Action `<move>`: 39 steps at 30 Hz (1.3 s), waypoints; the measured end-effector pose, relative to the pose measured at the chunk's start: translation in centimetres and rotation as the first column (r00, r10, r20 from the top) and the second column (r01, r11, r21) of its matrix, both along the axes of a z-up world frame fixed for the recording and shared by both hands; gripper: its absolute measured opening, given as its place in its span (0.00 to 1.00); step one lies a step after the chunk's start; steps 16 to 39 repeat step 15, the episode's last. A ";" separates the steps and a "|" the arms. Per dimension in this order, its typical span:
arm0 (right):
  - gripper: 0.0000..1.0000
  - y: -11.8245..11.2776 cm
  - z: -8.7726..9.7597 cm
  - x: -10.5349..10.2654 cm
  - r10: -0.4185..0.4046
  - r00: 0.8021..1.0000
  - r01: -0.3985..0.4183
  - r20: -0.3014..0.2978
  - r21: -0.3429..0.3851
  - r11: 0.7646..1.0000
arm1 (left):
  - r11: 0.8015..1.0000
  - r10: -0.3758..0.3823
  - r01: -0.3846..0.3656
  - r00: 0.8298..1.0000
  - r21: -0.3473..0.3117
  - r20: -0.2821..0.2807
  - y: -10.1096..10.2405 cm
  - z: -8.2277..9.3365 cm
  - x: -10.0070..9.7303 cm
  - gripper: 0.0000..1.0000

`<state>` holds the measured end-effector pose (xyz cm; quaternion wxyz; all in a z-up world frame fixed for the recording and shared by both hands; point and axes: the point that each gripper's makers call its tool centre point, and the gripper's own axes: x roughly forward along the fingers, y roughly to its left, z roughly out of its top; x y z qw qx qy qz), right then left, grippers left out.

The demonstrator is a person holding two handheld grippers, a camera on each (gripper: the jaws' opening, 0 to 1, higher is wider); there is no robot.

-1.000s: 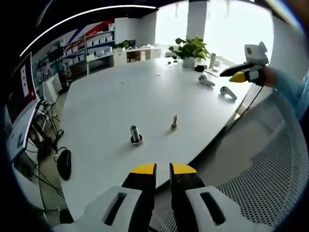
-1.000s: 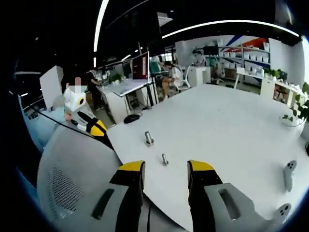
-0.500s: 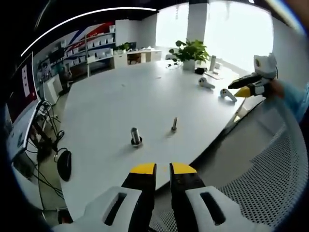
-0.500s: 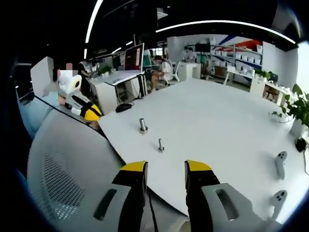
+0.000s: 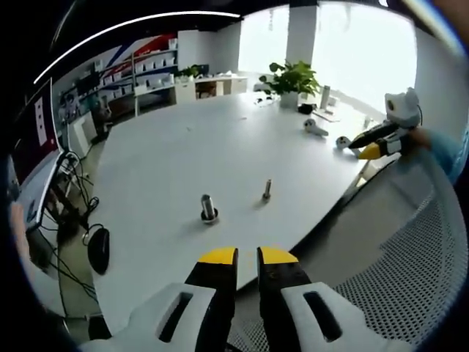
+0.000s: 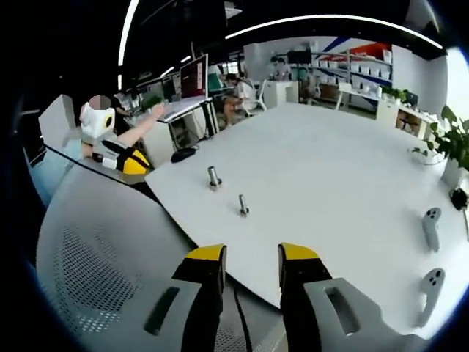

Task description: Place the washer onto the threaded stud by aligning its center hole with the stud, sliding it down to the base, and recovering from edge contact or off-axis alignment until the washer reaches the visible bottom stop.

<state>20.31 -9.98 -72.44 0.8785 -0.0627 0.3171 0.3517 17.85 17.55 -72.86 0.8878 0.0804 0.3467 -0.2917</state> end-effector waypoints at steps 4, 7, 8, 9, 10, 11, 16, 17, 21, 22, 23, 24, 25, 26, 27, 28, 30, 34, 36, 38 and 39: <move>0.30 -0.2 -0.2 -0.1 -0.022 1.000 0.022 -0.015 0.014 1.000 | 1.000 0.003 -0.003 1.000 -0.002 0.001 0.0 0.0 0.0 0.08; 0.30 -0.2 -0.3 0.0 -0.023 1.000 0.023 -0.020 0.016 1.000 | 1.000 0.005 -0.005 1.000 -0.001 0.000 0.1 0.0 0.0 0.08; 0.30 -0.1 -0.3 -0.1 -0.022 0.999 0.022 -0.024 0.013 1.000 | 1.000 0.003 -0.003 1.000 -0.001 -0.003 0.1 -0.1 0.0 0.08; 0.30 -0.1 -0.3 -0.2 -0.020 0.999 0.021 -0.026 0.014 1.000 | 1.000 0.002 -0.002 1.000 -0.002 -0.004 0.1 -0.1 0.0 0.08; 0.30 -0.1 -0.3 -0.2 -0.020 0.999 0.020 -0.027 0.014 1.000 | 1.000 0.002 -0.002 1.000 -0.002 -0.005 0.0 -0.1 -0.1 0.08; 0.30 0.1 -0.4 -0.3 -0.016 0.999 0.016 -0.034 0.018 1.000 | 1.000 0.001 -0.001 1.000 -0.003 -0.005 0.1 -0.1 -0.1 0.08; 0.30 0.4 -0.3 -0.4 -0.020 0.998 0.023 -0.052 0.058 0.998 | 1.000 0.004 -0.004 1.000 0.005 -0.008 0.2 -0.2 0.0 0.08; 0.30 0.4 -0.3 -0.4 -0.020 0.998 0.023 -0.052 0.058 0.998 | 1.000 0.004 -0.004 1.000 0.005 -0.008 0.2 -0.2 0.0 0.08; 0.30 0.4 -0.3 -0.4 -0.020 0.998 0.023 -0.052 0.058 0.998 | 1.000 0.004 -0.004 1.000 0.005 -0.008 0.2 -0.2 0.0 0.08; 0.30 0.4 -0.3 -0.4 -0.020 0.998 0.023 -0.052 0.058 0.998 | 1.000 0.004 -0.004 1.000 0.005 -0.008 0.2 -0.2 0.0 0.08; 0.30 0.4 -0.3 -0.4 -0.020 0.998 0.023 -0.052 0.058 0.998 | 1.000 0.004 -0.004 1.000 0.005 -0.008 0.2 -0.2 0.0 0.08; 0.30 0.4 -0.3 -0.4 -0.020 0.998 0.023 -0.052 0.058 0.998 | 1.000 0.004 -0.004 1.000 0.005 -0.008 0.2 -0.2 0.0 0.08; 0.30 0.4 -0.3 -0.4 -0.020 0.998 0.023 -0.052 0.058 0.998 | 1.000 0.004 -0.004 1.000 0.005 -0.008 0.2 -0.2 0.0 0.08; 0.30 0.4 -0.3 -0.4 -0.020 0.998 0.023 -0.052 0.058 0.998 | 1.000 0.004 -0.004 1.000 0.005 -0.008 0.2 -0.2 0.0 0.08; 0.30 0.4 -0.3 -0.4 -0.020 0.998 0.023 -0.052 0.058 0.998 | 1.000 0.004 -0.004 1.000 0.005 -0.008 0.2 -0.2 0.0 0.08; 0.30 0.4 -0.3 -0.4 -0.020 0.998 0.023 -0.052 0.058 0.998 | 1.000 0.004 -0.004 1.000 0.005 -0.008 0.2 -0.2 0.0 0.08; 0.30 0.4 -0.3 -0.4 -0.020 0.998 0.023 -0.052 0.058 0.998 | 1.000 0.004 -0.004 1.000 0.005 -0.008 0.2 -0.2 0.0 0.08; 0.30 0.4 -0.3 -0.4 -0.020 0.998 0.023 -0.052 0.058 0.998 | 1.000 0.004 -0.004 1.000 0.005 -0.008 0.2 -0.2 0.0 0.08; 0.30 0.4 -0.3 -0.4 -0.020 0.998 0.023 -0.052 0.058 0.998 | 1.000 0.004 -0.004 1.000 0.005 -0.008 0.2 -0.2 0.0 0.08; 0.30 0.4 -0.3 -0.4 -0.020 0.998 0.023 -0.052 0.058 0.998 | 1.000 0.004 -0.004 1.000 0.005 -0.008 0.2 -0.2 0.0 0.08; 0.30 0.4 -0.3 -0.4 -0.020 0.998 0.023 -0.052 0.058 0.998 | 1.000 0.004 -0.004 1.000 0.005 -0.008 0.2 -0.2 0.0 0.08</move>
